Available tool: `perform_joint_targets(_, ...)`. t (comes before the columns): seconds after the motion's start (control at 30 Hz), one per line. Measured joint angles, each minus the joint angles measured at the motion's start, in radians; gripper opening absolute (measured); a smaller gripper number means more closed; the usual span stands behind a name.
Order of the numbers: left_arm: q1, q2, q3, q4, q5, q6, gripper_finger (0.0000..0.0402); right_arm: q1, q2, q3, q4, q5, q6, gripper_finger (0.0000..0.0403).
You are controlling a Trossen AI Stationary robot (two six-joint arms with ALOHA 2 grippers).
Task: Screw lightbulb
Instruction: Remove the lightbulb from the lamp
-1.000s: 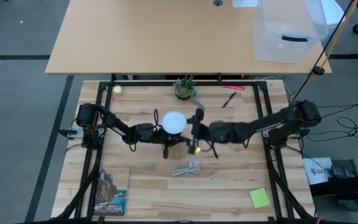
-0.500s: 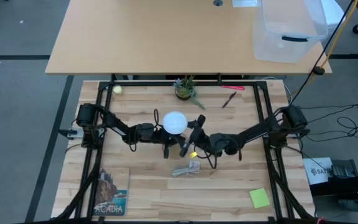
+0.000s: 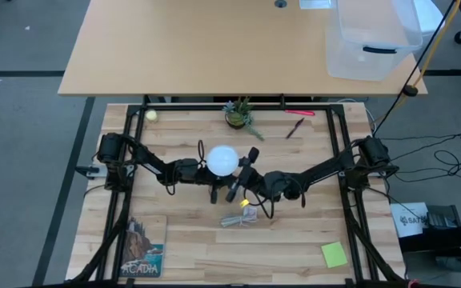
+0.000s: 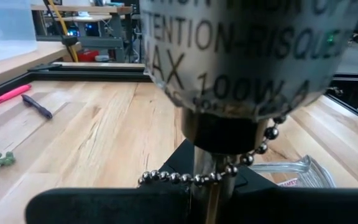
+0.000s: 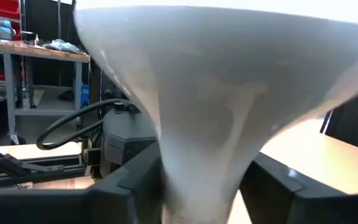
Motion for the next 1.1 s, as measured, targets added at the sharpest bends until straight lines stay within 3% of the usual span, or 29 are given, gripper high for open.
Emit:
perform_joint_targets(0.13, 0.000, 0.000, 0.000, 0.000, 0.030, 0.007, 0.0022, 0.001, 0.000, 0.000, 0.000, -0.015, -0.001, 0.0149)
perform_joint_targets(0.23, -0.006, 0.000, 0.000, 0.003, 0.048, 0.013, 0.0022, -0.004, 0.000, 0.000, -0.001, -0.046, 0.001, 0.0148)
perform_joint_targets(0.47, -0.005, 0.000, 0.000, 0.005, 0.197, 0.032, 0.0022, -0.024, -0.035, -0.001, -0.095, -0.148, 0.024, 0.0160)
perform_joint_targets(0.7, -0.005, 0.001, -0.001, 0.013, 0.328, 0.043, 0.0023, -0.071, -0.090, -0.001, -0.222, -0.389, 0.060, 0.0150)
perform_joint_targets(1.1, -0.006, 0.001, 0.000, 0.014, 0.463, 0.032, 0.0023, -0.224, -0.103, -0.001, -0.236, -0.956, 0.082, 0.0150)
